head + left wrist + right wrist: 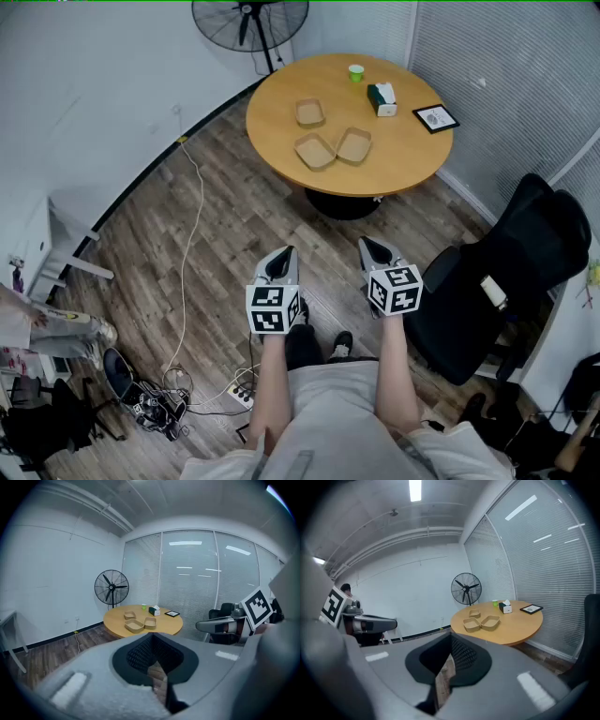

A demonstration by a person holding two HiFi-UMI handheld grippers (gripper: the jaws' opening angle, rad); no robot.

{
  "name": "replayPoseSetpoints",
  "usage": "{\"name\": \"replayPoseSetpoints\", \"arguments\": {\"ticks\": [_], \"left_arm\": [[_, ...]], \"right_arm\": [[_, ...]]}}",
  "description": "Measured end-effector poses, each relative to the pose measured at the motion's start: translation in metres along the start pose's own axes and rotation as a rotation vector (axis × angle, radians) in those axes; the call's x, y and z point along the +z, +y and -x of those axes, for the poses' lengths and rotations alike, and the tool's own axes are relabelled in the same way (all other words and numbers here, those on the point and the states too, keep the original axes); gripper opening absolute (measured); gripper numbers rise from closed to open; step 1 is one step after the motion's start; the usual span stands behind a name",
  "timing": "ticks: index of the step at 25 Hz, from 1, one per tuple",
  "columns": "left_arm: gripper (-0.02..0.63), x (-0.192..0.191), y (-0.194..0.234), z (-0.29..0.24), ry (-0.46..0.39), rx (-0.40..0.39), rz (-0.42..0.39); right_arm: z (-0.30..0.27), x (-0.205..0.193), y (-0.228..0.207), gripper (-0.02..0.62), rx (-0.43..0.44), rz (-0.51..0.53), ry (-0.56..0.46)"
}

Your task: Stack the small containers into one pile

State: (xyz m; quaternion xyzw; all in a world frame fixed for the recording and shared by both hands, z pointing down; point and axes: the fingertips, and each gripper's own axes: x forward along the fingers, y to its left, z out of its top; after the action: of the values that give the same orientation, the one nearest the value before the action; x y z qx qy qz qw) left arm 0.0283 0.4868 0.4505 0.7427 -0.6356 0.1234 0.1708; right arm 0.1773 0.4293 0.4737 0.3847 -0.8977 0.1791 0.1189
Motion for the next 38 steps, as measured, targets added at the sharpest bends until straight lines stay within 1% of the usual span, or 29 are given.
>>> {"name": "replayPoseSetpoints", "arguments": {"ticks": [5, 8, 14, 19, 24, 29, 38], "left_arm": [[0.006, 0.000, 0.003, -0.003, 0.005, 0.005, 0.007], [0.006, 0.000, 0.004, -0.010, 0.005, 0.010, 0.013], [0.006, 0.001, 0.014, -0.032, 0.006, 0.015, 0.017], [0.006, 0.002, 0.025, -0.061, 0.017, 0.015, 0.022], [0.006, 0.011, 0.046, -0.101, 0.027, 0.007, 0.024], [0.006, 0.032, 0.081, -0.161, 0.037, -0.011, 0.027], [0.006, 0.068, 0.150, -0.279, 0.104, -0.089, 0.050]], "right_arm": [[-0.003, 0.000, -0.004, -0.002, -0.005, 0.014, 0.005], [-0.006, 0.003, -0.013, -0.002, 0.005, -0.005, 0.000], [-0.020, 0.005, -0.028, -0.002, 0.016, -0.035, -0.003], [-0.042, 0.004, -0.046, -0.002, 0.015, -0.028, 0.017], [-0.080, 0.012, -0.068, -0.002, 0.005, -0.025, 0.036], [-0.140, 0.031, -0.092, -0.002, -0.008, -0.022, 0.049], [-0.247, 0.066, -0.139, -0.002, -0.086, -0.047, 0.106]]}}
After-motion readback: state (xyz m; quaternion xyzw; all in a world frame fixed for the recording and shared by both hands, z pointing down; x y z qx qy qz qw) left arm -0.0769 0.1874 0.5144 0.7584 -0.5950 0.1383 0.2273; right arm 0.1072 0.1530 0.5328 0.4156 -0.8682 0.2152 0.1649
